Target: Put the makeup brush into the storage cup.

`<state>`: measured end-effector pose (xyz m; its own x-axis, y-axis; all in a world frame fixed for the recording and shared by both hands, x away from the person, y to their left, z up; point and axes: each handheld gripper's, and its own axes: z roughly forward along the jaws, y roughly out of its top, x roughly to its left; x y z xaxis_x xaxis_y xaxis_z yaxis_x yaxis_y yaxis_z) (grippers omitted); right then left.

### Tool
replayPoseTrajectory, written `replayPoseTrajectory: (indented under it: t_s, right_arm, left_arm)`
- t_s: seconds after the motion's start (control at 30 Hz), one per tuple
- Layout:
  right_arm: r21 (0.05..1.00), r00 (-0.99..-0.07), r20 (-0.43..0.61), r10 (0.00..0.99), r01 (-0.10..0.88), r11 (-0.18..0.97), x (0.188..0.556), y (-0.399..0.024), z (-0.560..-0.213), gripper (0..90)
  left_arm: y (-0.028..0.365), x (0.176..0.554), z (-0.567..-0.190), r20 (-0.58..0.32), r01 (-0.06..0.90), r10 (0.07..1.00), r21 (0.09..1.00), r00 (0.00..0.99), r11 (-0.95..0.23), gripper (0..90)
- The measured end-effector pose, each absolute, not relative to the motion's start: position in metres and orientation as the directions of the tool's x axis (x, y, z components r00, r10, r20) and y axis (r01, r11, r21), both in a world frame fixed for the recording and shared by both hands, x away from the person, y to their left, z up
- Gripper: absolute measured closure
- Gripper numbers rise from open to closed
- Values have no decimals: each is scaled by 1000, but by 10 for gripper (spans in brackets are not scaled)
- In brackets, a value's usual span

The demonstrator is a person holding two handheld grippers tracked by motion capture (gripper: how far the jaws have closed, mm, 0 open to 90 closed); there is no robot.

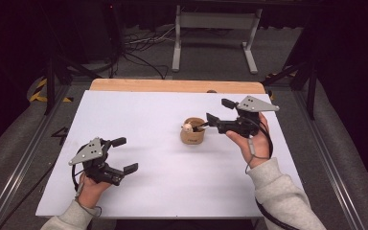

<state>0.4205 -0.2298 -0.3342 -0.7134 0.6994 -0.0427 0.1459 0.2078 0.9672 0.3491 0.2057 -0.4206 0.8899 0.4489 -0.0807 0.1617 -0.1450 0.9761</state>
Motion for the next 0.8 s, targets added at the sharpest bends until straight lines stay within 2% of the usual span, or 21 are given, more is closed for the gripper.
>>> replayPoseTrajectory:
  t_s: [0.33,0.53,0.8]
  right_arm:
    - [970,-723,-111,682,71,234,387,-261,-334,172]
    - [977,-716,-78,693,85,198,374,-276,-342,153]
    - [982,-723,-57,689,86,171,361,-290,-355,76]
  left_arm:
    - [206,347,-419,-78,157,447,977,891,-142,0]
    - [211,342,-419,-84,160,448,978,890,-134,0]
    - [217,340,-420,-87,160,459,980,884,-121,0]
